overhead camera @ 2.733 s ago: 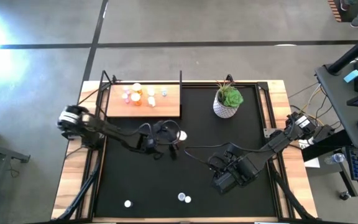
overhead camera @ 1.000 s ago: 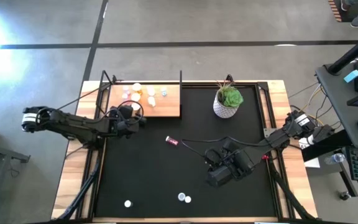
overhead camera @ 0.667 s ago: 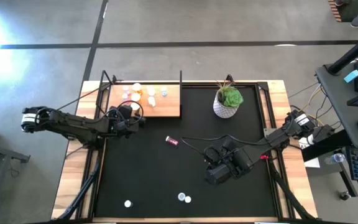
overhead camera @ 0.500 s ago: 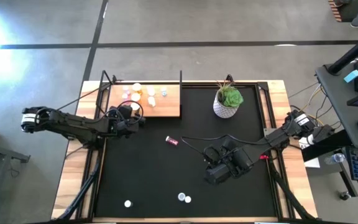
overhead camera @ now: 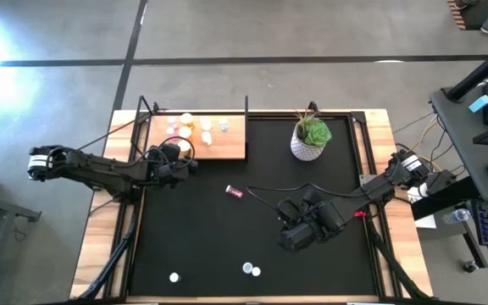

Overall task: Pick and place medicine bottles onto shelf by color
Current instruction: Put the bottom left blue pill bottle on the center of the table

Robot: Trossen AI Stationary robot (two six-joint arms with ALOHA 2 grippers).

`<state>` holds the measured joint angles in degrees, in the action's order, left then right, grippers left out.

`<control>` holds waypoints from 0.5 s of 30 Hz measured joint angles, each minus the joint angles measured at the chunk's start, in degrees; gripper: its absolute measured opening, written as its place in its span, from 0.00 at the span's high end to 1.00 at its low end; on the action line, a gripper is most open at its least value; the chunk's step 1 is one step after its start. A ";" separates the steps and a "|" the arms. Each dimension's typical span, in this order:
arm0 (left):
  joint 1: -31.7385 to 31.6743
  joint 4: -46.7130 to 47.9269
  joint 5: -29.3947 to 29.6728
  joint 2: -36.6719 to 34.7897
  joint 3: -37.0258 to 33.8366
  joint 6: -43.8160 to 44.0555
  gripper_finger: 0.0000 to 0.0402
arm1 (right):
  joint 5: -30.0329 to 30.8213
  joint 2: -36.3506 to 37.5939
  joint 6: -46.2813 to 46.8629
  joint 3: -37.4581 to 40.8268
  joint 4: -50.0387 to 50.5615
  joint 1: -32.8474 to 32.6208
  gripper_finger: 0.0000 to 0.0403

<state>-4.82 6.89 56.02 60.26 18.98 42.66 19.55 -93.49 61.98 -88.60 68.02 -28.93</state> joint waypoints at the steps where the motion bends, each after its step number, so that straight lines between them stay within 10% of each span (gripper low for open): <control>1: 0.00 0.05 0.00 -0.02 0.00 0.01 0.38 | 0.00 0.00 0.00 0.00 -0.01 0.00 0.28; 15: 0.00 -0.31 -1.95 -9.65 0.04 -2.96 0.32 | 0.00 0.00 0.00 0.00 -0.45 0.00 0.26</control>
<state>-4.82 6.57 54.07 50.61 19.03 39.70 19.55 -93.49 61.97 -88.60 67.57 -28.93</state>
